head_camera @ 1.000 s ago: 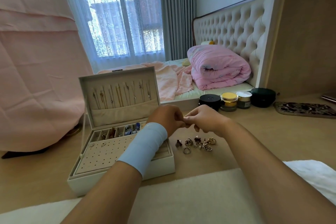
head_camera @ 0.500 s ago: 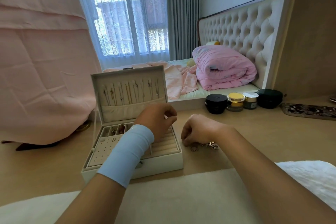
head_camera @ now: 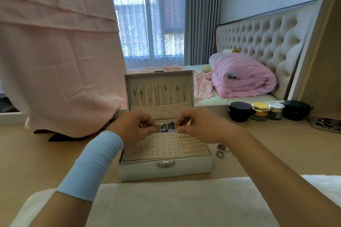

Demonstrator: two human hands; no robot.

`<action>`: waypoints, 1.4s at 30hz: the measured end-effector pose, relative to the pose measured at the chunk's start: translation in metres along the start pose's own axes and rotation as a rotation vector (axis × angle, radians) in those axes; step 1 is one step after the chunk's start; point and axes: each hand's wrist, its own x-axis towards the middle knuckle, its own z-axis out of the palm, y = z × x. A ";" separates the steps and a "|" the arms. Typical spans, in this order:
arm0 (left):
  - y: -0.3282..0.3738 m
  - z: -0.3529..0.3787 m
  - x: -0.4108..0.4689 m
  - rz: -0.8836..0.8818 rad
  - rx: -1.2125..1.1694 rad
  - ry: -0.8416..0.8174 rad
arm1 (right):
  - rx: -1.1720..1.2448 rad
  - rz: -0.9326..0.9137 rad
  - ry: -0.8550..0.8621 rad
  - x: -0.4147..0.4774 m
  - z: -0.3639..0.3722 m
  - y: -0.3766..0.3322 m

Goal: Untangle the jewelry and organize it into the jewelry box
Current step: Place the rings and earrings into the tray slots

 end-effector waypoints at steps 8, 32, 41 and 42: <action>-0.023 -0.002 -0.016 -0.006 -0.011 -0.162 | -0.147 -0.055 -0.234 0.033 0.045 -0.035; -0.058 0.003 0.016 -0.030 0.098 0.044 | -0.457 -0.001 -0.103 0.111 0.066 -0.045; -0.057 0.003 0.017 -0.014 0.097 0.110 | -0.345 0.023 -0.083 0.105 0.067 -0.043; -0.057 0.003 0.017 -0.012 0.106 0.121 | -0.348 0.035 -0.066 0.104 0.066 -0.043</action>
